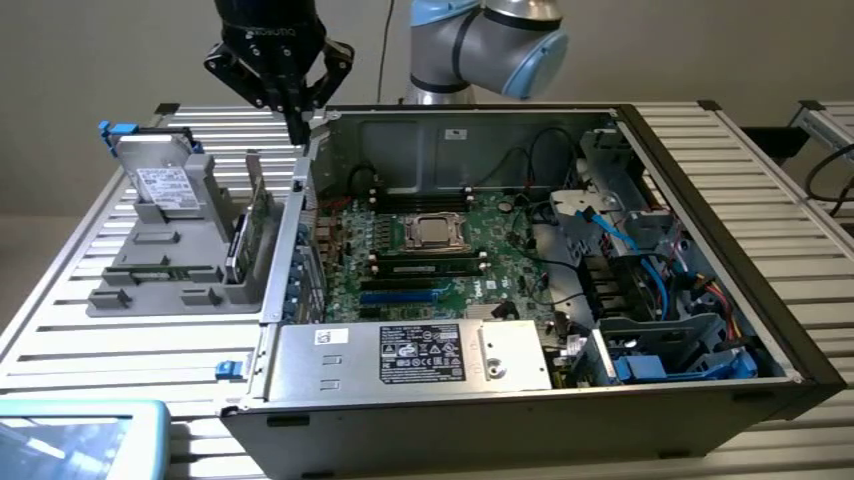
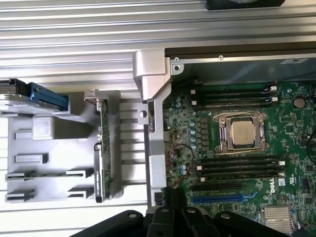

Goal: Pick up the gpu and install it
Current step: 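Reach for the gpu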

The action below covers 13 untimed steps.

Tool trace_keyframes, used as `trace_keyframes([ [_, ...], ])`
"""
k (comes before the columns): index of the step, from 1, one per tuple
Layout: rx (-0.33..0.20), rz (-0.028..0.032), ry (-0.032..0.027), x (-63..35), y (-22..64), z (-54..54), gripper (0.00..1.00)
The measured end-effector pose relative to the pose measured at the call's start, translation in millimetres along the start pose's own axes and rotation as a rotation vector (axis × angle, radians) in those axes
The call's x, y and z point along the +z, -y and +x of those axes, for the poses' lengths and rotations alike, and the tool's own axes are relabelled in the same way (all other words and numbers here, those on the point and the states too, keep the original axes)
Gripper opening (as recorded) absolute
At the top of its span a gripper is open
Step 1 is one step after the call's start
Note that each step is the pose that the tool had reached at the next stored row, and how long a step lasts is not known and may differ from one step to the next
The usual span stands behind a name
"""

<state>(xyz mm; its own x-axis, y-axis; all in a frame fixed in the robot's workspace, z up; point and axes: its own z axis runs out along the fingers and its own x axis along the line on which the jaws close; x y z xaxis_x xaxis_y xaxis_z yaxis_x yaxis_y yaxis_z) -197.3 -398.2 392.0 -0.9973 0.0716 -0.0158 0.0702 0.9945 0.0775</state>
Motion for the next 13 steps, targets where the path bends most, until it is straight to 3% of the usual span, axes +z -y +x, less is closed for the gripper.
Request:
trace_keyframes([
  [13, 0.001, 0.0002, -0.0061, 0.2, 3.4, 47.7, 0.12],
])
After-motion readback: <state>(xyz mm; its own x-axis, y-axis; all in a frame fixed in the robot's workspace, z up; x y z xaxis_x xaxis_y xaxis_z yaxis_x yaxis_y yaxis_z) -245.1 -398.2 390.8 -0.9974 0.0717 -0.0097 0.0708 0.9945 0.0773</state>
